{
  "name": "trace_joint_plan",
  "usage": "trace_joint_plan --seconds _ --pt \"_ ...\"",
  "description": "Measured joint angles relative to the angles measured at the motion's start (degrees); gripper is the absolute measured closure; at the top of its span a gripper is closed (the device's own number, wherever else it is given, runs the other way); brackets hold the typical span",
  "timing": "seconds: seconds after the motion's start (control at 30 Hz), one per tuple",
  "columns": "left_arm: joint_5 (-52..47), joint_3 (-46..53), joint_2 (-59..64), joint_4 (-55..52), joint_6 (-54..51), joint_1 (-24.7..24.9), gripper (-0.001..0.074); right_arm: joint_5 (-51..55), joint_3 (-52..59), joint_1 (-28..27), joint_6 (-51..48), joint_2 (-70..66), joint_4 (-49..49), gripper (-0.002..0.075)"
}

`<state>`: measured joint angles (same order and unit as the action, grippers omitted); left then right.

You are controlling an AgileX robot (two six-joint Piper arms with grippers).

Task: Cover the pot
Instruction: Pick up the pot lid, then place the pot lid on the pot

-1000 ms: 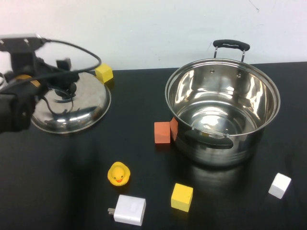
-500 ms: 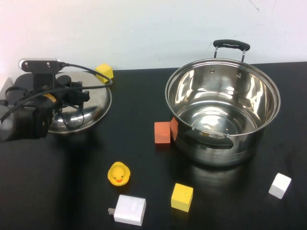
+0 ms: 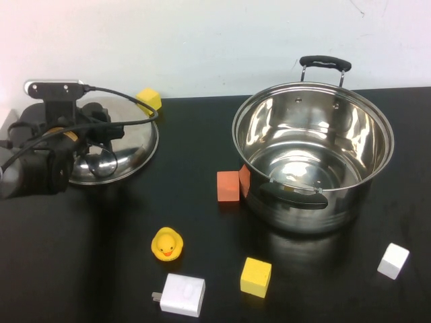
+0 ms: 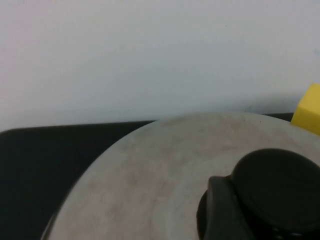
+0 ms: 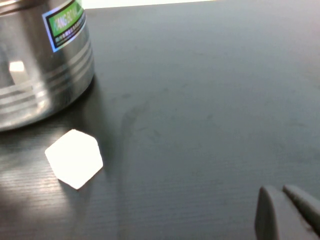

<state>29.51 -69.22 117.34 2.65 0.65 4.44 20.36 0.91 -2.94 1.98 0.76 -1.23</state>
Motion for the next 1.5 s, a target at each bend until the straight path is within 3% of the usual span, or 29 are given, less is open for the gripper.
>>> trace_joint_plan --seconds 0.37,0.6,0.7,0.87,1.0,1.17,1.5 --pt "-5.65 0.11 -17.95 0.00 1.20 1.48 0.0399 0.00 0.00 0.00 0.00 0.00 0.00 0.0728" --pt "-10.24 -0.01 -24.69 -15.11 3.15 15.41 0.0399 0.00 0.00 0.00 0.00 0.00 0.00 0.0728" --pt "-11.84 -0.86 -23.78 -17.25 3.39 22.21 0.0399 0.00 0.00 0.00 0.00 0.00 0.00 0.0728" --pt "-12.49 -3.68 -20.43 -18.31 3.06 28.28 0.0399 0.00 0.00 0.00 0.00 0.00 0.00 0.0728" --pt "-12.37 -6.15 -17.13 -18.57 5.32 30.23 0.0399 0.00 0.00 0.00 0.00 0.00 0.00 0.0728" --pt "-11.66 -7.94 -14.85 -19.37 16.32 31.06 0.0399 0.00 0.00 0.00 0.00 0.00 0.00 0.0728" --pt "-12.10 -8.33 -13.76 -29.49 24.53 33.90 0.0399 0.00 0.00 0.00 0.00 0.00 0.00 0.0728"
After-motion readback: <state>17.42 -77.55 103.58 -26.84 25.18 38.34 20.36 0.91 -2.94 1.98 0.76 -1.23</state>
